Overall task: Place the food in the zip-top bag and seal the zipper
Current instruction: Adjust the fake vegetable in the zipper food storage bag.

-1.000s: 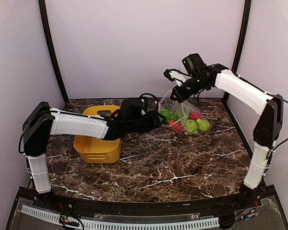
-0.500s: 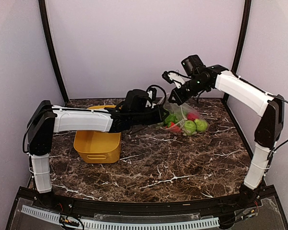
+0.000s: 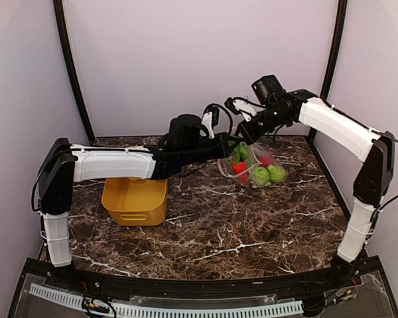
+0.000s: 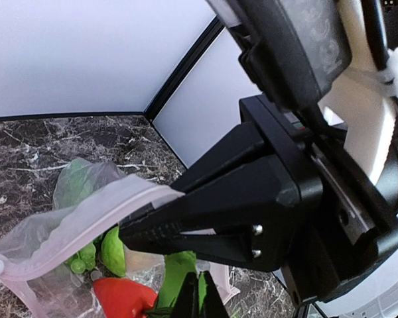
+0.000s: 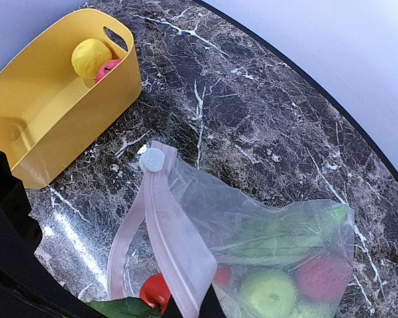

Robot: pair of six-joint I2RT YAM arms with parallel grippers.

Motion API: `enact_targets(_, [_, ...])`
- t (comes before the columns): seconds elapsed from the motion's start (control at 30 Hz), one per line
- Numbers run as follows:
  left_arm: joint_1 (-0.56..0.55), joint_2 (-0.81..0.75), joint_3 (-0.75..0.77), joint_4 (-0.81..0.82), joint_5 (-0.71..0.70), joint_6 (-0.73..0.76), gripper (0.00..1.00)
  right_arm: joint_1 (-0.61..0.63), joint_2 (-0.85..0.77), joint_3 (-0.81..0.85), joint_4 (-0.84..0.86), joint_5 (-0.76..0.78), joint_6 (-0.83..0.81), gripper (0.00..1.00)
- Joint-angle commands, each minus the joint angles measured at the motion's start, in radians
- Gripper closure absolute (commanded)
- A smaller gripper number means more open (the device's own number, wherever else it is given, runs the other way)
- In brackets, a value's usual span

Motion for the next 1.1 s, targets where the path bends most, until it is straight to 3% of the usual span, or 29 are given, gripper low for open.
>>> enact_targets(0.0, [0.012, -0.076, -0.040, 0.116, -0.033, 0.054, 0.99, 0.013, -0.046, 0.027, 0.019, -0.008, -0.002, 1.00])
enact_targets(0.2, [0.012, -0.037, -0.068, 0.441, -0.057, 0.083, 0.99, 0.011, -0.021, 0.084, -0.009, -0.019, 0.006, 1.00])
enact_targets(0.33, [0.011, 0.006, -0.029, 0.553, -0.087, 0.127, 0.99, 0.008, -0.021, 0.117, -0.028, -0.036, 0.014, 1.00])
enact_targets(0.63, [0.011, 0.101, 0.156, 0.573, -0.009, 0.162, 0.99, 0.003, -0.051, 0.176, -0.058, -0.061, 0.024, 1.00])
enact_targets(0.87, [0.011, 0.134, 0.062, 0.656, 0.004, 0.226, 0.99, -0.015, -0.078, 0.186, -0.064, -0.087, 0.037, 1.00])
enact_targets(1.07, [0.008, 0.071, -0.078, 0.655, 0.013, 0.226, 0.99, -0.085, -0.081, 0.192, -0.057, -0.135, 0.063, 1.00])
